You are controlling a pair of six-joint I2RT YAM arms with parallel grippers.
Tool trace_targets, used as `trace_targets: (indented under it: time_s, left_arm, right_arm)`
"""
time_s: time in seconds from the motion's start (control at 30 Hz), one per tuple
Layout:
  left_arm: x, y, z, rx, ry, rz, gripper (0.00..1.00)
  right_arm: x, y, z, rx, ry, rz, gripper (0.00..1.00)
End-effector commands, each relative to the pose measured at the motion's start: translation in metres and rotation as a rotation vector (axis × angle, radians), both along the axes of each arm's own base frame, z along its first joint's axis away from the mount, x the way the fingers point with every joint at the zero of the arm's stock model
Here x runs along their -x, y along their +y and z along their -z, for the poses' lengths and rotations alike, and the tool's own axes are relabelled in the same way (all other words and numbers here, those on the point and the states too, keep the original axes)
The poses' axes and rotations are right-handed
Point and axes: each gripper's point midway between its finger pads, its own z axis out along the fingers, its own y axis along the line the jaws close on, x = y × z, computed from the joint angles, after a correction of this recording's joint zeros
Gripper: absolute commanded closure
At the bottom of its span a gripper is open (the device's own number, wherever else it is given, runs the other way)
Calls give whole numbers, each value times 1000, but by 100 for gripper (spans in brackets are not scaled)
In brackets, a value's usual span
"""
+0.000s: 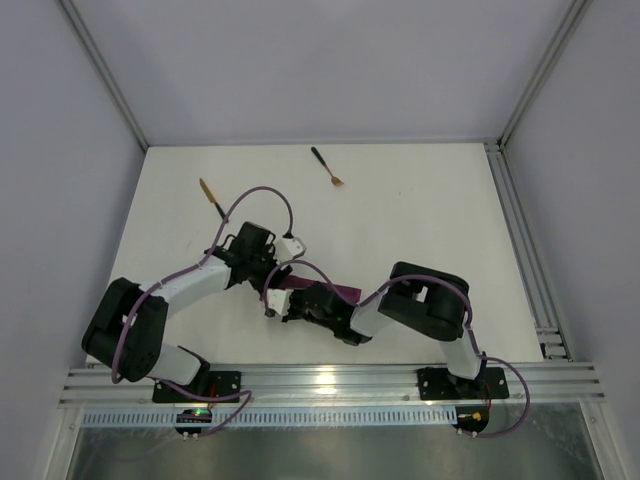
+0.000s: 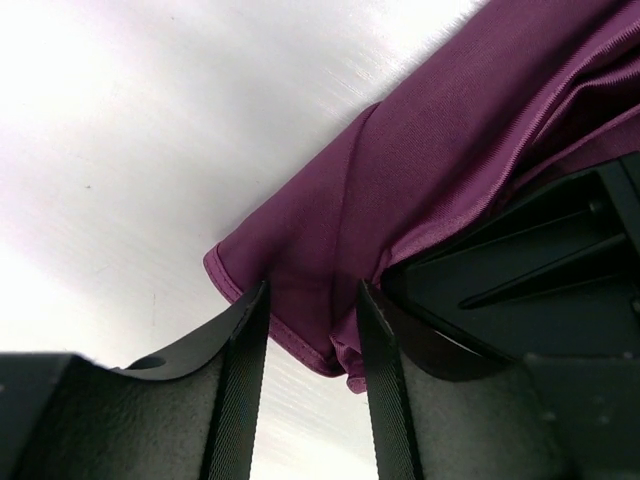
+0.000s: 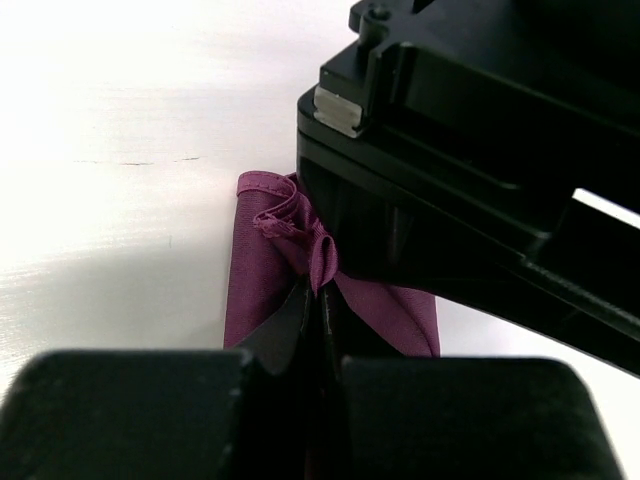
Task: Fold the napkin into a case and place the utensils inside
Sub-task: Grasp the top corner of the smaller rectangle folded napkin from the folded napkin.
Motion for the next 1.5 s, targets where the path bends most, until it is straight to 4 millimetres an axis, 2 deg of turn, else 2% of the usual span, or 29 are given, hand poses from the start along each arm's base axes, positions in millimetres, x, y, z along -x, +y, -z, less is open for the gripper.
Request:
trace_targets:
  time_s: [0.0, 0.13, 0.3, 0.4, 0.43, 0.5, 0.53, 0.67, 0.83, 1.0, 1.33, 1.4, 1.43, 1.47]
  left_arm:
    - [-21, -11, -22, 45, -86, -15, 57]
    - [-20, -9, -15, 25, -81, 7, 55]
    - [1, -11, 3, 21, 24, 70, 57]
    - [4, -8, 9, 5, 29, 77, 65]
    - [4, -8, 10, -1, 26, 77, 74]
    - [2, -4, 12, -26, 14, 66, 82]
    - [-1, -3, 11, -31, 6, 55, 90]
    - [-15, -3, -6, -10, -72, -8, 100]
    - [-20, -9, -29, 77, -72, -33, 100]
    - [-20, -5, -30, 92, -44, -58, 100]
    - [-15, -4, -29, 93, -29, -46, 100]
    - [-15, -5, -28, 93, -26, -46, 100]
    - [-15, -4, -28, 93, -25, -46, 100]
    - [-16, -5, -27, 93, -25, -44, 100]
  right_arm:
    - [16, -21, 37, 115, 108, -21, 96]
    - [15, -23, 40, 116, 123, -20, 96]
    - [9, -28, 40, 84, 154, 0, 96]
    - [7, -28, 37, 75, 150, 4, 96]
    - [7, -27, 37, 72, 154, 1, 96]
    - [4, -27, 33, 54, 157, 10, 96]
    - [4, -28, 32, 50, 159, 13, 96]
    - [10, -25, 31, 38, 185, -28, 96]
    - [15, -23, 30, 8, 268, -77, 96]
    - [12, -26, 24, -27, 329, -84, 96]
    - [4, -18, -9, -127, 496, -124, 96]
    - [5, -18, -2, -87, 556, -122, 96]
    - [0, -10, -11, -94, 557, -133, 96]
    - [4, -12, -1, -49, 599, -128, 96]
